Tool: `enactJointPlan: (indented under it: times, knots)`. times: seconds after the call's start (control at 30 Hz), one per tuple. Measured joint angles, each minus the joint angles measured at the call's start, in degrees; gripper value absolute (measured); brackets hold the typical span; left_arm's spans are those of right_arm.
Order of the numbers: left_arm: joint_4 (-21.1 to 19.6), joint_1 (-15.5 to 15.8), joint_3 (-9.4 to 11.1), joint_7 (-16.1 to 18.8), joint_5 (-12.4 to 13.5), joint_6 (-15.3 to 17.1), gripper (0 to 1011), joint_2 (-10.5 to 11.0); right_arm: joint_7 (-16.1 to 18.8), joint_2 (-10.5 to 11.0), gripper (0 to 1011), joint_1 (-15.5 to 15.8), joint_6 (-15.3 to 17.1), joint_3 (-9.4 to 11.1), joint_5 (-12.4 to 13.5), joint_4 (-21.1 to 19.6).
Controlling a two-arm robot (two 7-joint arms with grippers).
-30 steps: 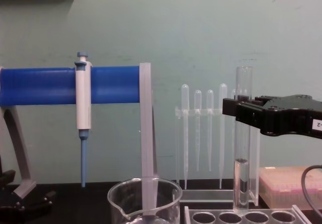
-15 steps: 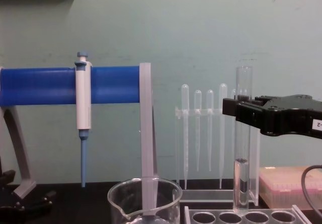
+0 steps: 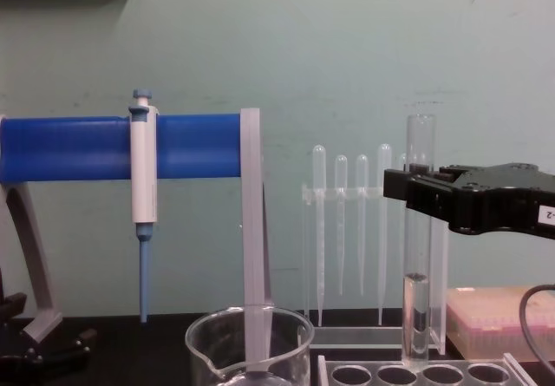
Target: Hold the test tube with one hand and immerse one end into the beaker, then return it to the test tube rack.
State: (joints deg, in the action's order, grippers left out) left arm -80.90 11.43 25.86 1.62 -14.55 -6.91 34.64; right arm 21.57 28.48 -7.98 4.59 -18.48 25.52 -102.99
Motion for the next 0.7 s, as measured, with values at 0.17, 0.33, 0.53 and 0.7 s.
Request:
enactJointPlan:
  times: [0.17,0.33,0.53,0.7]
  knots:
    - [0.0,0.0,0.0,0.0,0.0,0.0,1000,0.0,0.0,0.0,238,0.0,0.0,0.0,0.0,0.0]
    - [0.0,0.0,0.0,0.0,0.0,0.0,1000,0.0,0.0,0.0,238,0.0,0.0,0.0,0.0,0.0]
    - [0.0,0.0,0.0,0.0,0.0,0.0,1000,0.0,0.0,0.0,238,0.0,0.0,0.0,0.0,0.0]
    - [0.0,0.0,0.0,0.0,0.0,0.0,1000,0.0,0.0,0.0,238,0.0,0.0,0.0,0.0,0.0]
